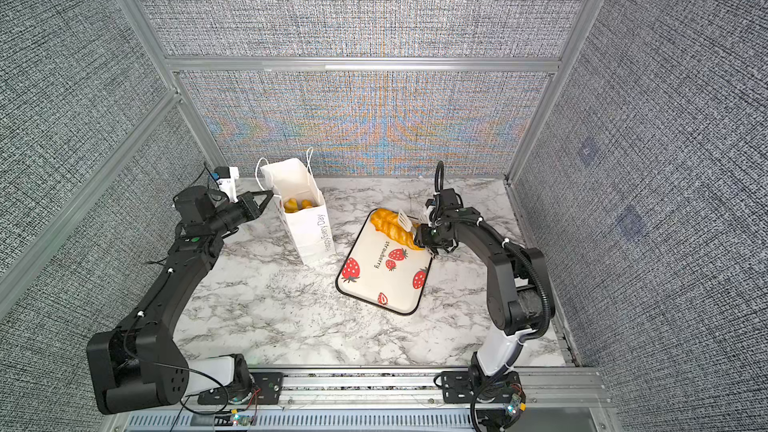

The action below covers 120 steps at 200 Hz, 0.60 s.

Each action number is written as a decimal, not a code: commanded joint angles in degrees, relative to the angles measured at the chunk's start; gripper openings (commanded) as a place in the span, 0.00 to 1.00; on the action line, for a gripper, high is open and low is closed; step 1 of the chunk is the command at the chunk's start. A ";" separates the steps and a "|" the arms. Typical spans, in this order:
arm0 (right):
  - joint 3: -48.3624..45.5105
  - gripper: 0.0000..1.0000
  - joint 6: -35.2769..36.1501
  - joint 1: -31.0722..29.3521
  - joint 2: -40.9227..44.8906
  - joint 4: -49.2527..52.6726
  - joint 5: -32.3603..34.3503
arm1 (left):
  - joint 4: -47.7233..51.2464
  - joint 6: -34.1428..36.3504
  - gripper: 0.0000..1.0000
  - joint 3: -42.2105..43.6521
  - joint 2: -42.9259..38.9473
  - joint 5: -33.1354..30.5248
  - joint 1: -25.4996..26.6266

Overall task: Place the fake bread into the paper bag
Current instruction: 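Lower the tongs onto the twisted pastry and close on it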

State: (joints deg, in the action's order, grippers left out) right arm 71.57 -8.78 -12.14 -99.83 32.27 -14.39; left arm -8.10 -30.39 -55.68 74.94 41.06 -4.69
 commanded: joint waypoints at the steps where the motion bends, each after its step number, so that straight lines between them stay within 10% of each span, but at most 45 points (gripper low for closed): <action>1: 0.24 0.53 1.01 -0.16 0.32 -0.05 -1.68 | -1.45 0.23 0.01 0.09 -0.38 0.87 -0.09; 120: 0.06 0.53 0.27 -3.59 -1.06 2.00 0.27 | -1.53 -0.02 0.01 0.13 -0.56 1.04 -0.06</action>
State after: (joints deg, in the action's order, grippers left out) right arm 71.18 -8.64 -15.79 -99.94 34.92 -13.65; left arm -8.08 -30.39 -55.68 74.87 41.06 -4.71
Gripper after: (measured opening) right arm 0.528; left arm 0.035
